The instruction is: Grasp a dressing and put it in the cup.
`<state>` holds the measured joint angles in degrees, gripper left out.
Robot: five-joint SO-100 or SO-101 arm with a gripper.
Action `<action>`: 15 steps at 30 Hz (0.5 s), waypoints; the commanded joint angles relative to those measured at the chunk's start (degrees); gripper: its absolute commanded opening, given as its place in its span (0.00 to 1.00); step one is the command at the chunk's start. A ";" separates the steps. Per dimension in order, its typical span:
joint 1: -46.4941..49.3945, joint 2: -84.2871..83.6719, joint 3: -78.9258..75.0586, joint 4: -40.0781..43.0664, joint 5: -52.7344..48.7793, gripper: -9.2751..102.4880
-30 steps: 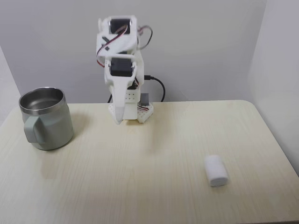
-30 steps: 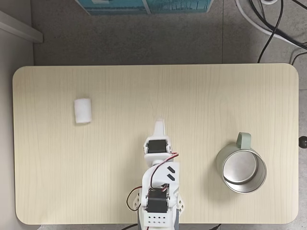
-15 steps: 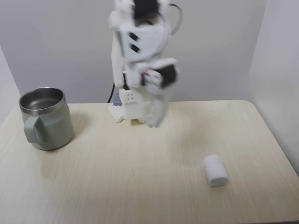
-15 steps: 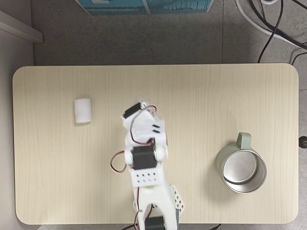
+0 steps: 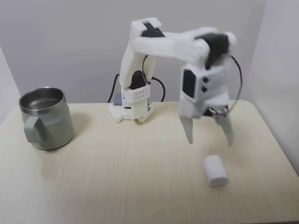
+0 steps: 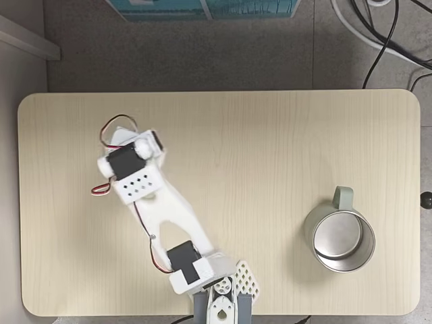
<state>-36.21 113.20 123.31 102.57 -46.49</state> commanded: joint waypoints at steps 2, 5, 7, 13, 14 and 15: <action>-1.93 3.69 2.81 0.26 -1.14 0.37; -2.11 7.12 2.64 -2.11 -1.58 0.37; -2.29 9.05 1.93 -4.13 -1.58 0.38; -3.43 11.78 -4.48 -13.18 -0.97 0.40; -3.69 12.04 -5.19 -14.24 -0.70 0.40; -4.04 12.22 -5.98 -15.21 -0.44 0.40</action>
<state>-39.46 125.68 118.39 90.00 -47.64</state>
